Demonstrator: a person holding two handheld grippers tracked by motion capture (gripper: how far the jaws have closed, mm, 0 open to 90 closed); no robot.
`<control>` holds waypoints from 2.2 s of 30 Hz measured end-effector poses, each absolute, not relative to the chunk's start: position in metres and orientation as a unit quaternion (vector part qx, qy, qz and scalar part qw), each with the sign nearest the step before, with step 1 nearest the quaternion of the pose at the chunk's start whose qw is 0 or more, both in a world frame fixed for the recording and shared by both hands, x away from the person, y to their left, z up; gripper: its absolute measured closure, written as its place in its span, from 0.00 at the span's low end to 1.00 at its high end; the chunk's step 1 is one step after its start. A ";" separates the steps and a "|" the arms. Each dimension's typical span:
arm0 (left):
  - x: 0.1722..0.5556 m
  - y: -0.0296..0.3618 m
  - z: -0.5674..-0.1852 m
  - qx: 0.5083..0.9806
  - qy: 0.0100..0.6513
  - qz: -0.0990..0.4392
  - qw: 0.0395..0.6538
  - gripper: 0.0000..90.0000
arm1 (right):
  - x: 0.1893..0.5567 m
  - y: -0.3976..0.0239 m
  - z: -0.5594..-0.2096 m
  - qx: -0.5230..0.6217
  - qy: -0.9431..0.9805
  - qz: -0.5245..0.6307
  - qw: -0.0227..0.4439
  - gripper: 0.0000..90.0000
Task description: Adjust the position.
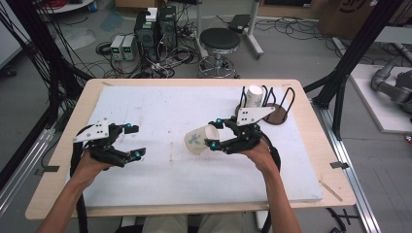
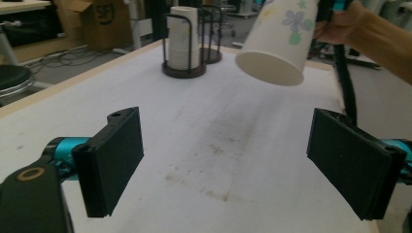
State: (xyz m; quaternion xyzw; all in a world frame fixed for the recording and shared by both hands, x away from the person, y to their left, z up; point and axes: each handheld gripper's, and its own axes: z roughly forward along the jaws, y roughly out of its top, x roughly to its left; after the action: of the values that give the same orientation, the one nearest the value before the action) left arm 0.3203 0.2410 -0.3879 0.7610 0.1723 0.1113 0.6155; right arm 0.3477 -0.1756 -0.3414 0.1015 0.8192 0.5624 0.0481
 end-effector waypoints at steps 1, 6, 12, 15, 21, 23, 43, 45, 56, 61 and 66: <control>0.322 0.237 -0.387 0.762 0.165 0.106 0.617 0.15 | 0.348 -0.175 -0.341 0.101 0.819 0.563 0.047 0.42; 0.329 0.217 -0.384 0.766 0.138 0.078 0.624 0.14 | 0.348 -0.172 -0.342 0.095 0.820 0.563 0.042 0.42; 0.335 0.195 -0.382 0.765 0.110 0.051 0.633 0.14 | 0.347 -0.168 -0.342 0.089 0.820 0.565 0.037 0.42; 0.338 0.187 -0.381 0.762 0.098 0.039 0.639 0.14 | 0.347 -0.166 -0.342 0.086 0.821 0.564 0.033 0.42; 0.342 0.168 -0.376 0.761 0.068 0.013 0.646 0.14 | 0.348 -0.164 -0.343 0.082 0.822 0.563 0.030 0.42; 0.343 0.162 -0.375 0.762 0.063 0.010 0.645 0.14 | 0.347 -0.163 -0.343 0.081 0.821 0.564 0.025 0.42; 0.346 0.126 -0.377 0.765 0.037 -0.004 0.643 0.14 | 0.345 -0.159 -0.343 0.070 0.821 0.566 0.021 0.42; 0.346 0.124 -0.377 0.762 0.038 -0.004 0.646 0.14 | 0.345 -0.159 -0.343 0.068 0.821 0.566 0.020 0.42; 0.349 0.114 -0.382 0.760 0.037 -0.008 0.649 0.15 | 0.344 -0.157 -0.342 0.063 0.818 0.572 0.015 0.42; 0.351 0.112 -0.385 0.759 0.036 -0.013 0.650 0.16 | 0.343 -0.159 -0.341 0.060 0.815 0.576 0.013 0.42; 0.351 0.112 -0.388 0.760 0.035 -0.015 0.649 0.17 | 0.343 -0.159 -0.341 0.052 0.809 0.585 0.007 0.42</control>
State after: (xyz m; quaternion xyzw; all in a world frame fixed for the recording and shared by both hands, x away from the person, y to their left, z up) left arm 0.3509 0.1123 -0.3883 0.7600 0.0353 -0.0154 0.6488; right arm 0.3432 -0.1592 -0.3407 0.0516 0.8095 0.5848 0.0066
